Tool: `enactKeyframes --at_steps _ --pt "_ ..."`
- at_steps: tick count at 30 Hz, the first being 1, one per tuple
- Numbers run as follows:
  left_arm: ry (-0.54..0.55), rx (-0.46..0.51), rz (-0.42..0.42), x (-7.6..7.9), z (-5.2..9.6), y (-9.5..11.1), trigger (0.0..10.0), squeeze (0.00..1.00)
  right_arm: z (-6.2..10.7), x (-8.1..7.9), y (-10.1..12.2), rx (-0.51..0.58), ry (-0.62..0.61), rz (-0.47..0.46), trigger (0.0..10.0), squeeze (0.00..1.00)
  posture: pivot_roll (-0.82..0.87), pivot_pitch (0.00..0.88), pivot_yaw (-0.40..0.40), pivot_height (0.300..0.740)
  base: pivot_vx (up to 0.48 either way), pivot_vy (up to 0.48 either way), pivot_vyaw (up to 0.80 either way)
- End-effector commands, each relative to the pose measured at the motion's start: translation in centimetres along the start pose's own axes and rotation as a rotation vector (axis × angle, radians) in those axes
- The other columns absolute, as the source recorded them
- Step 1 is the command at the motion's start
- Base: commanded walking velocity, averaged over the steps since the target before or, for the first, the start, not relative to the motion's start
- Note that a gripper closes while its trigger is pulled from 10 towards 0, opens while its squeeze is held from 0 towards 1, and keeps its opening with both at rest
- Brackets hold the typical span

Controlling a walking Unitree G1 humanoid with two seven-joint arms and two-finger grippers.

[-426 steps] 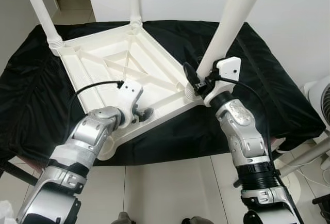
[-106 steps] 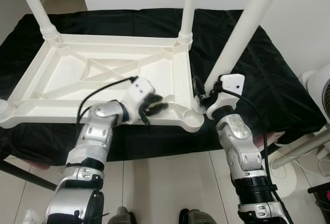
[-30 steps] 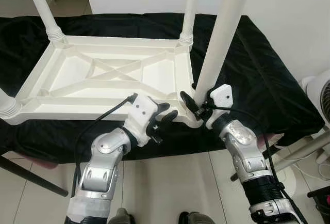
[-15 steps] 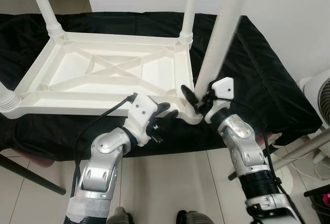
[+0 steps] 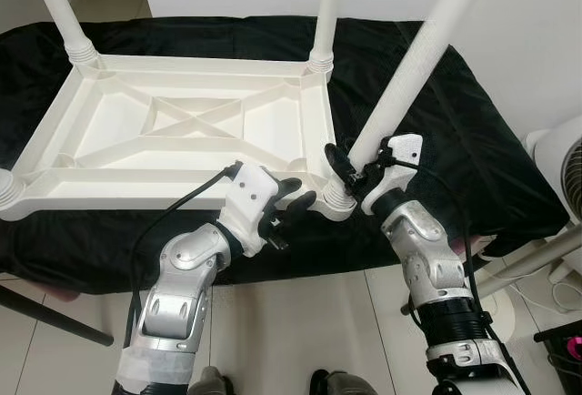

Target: Building children table

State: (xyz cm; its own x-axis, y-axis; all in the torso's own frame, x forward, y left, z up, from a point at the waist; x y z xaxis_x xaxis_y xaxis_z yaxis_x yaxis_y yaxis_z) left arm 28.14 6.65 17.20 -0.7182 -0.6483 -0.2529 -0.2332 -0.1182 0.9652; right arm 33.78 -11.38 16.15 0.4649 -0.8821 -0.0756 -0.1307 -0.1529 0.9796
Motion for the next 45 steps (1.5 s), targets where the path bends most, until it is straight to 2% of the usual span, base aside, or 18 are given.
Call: enactKeyframes --at_steps 1,4,7,20,21,22,25,29,30,32,35,40,41,45 --pt "0.094 -0.017 0.012 -0.7 -0.1 -0.3 10.0 0.00 1.6 0.0 -3.5 -0.128 -0.012 0.113 10.0 0.00 -0.03 0.100 0.002 0.740 0.000 0.000 0.00" --pt "0.098 -0.016 0.012 -0.7 -0.1 -0.2 10.0 0.00 2.0 -0.4 -3.7 -0.110 0.008 0.152 10.0 0.00 -0.03 0.096 0.003 0.740 0.000 0.000 0.00" --pt "0.100 -0.013 0.014 -0.8 -0.1 -0.1 10.0 0.00 2.5 -0.8 -3.6 -0.071 0.016 0.154 10.0 0.00 -0.03 0.094 0.003 0.740 0.000 0.000 0.00" --pt "0.099 -0.013 0.010 -1.0 -0.1 -0.1 10.0 0.00 2.8 -1.6 -4.7 -0.075 0.024 0.196 10.0 0.00 -0.03 0.086 0.014 0.740 0.000 0.000 0.00" --pt "0.097 -0.012 0.009 -1.0 -0.1 0.0 10.0 0.00 2.6 -1.5 -4.4 -0.062 0.016 0.134 10.0 0.00 -0.03 0.088 0.015 0.740 0.000 0.000 0.00" --pt "0.097 -0.012 0.009 -1.0 -0.1 0.0 10.0 0.00 2.6 -1.5 -4.4 -0.062 0.016 0.134 10.0 0.00 -0.03 0.088 0.015 0.740 0.000 0.000 0.00" --pt "0.093 -0.011 0.007 -0.9 -0.2 0.1 10.0 0.00 1.8 -0.7 -3.5 -0.049 -0.020 -0.082 10.0 0.00 -0.03 0.089 0.016 0.740 0.000 0.000 0.00" --pt "0.095 -0.012 0.007 -0.9 -0.2 0.1 10.0 0.00 1.1 0.5 -2.4 -0.025 -0.072 -0.216 10.0 0.00 -0.03 0.089 0.013 0.740 0.000 0.000 0.00" --pt "0.095 -0.012 0.007 -0.9 -0.2 0.1 10.0 0.00 1.1 0.5 -2.4 -0.025 -0.072 -0.216 10.0 0.00 -0.03 0.089 0.013 0.740 0.000 0.000 0.00" --pt "0.097 -0.012 0.007 -0.9 -0.1 0.1 10.0 0.00 0.8 1.1 -1.7 -0.003 -0.084 -0.303 10.0 0.00 -0.03 0.091 0.012 0.740 0.000 0.000 0.00" --pt "0.103 -0.012 0.008 -1.0 -0.1 0.1 10.0 0.00 0.5 1.9 -0.6 0.035 -0.096 -0.331 10.0 0.00 -0.03 0.094 0.010 0.740 0.000 0.000 0.00" --pt "0.106 -0.013 0.010 -1.0 -0.1 0.1 10.0 0.00 0.5 2.1 0.0 0.065 -0.088 -0.334 10.0 0.00 -0.03 0.095 0.010 0.740 0.000 0.000 0.00" --pt "0.109 -0.014 0.011 -1.0 -0.1 0.1 10.0 0.00 0.8 1.6 1.0 0.127 -0.038 -0.241 10.0 0.00 -0.03 0.096 0.009 0.740 0.000 0.000 0.00" --pt "0.112 -0.014 0.011 -1.1 -0.1 0.1 10.0 0.00 1.1 1.2 1.4 0.156 -0.012 -0.169 10.0 0.00 -0.03 0.098 0.009 0.740 0.000 0.000 0.00"
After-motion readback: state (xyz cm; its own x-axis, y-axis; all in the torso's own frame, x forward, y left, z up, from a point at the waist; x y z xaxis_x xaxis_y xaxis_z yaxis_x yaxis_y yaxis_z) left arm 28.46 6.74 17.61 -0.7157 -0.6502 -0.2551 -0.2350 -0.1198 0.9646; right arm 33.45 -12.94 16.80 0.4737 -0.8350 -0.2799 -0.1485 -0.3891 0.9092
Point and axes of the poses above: a point about 5 cm out from each wrist's last joint towards the gripper, its own z axis pointing back from the gripper into the wrist, its own y axis along the axis of the wrist's last joint, x = y × z, the point moved 2 cm from there along -z, pointing out of the wrist towards the gripper, and after that the axes turned 5 degrees about -z, right-handed, at the moved point
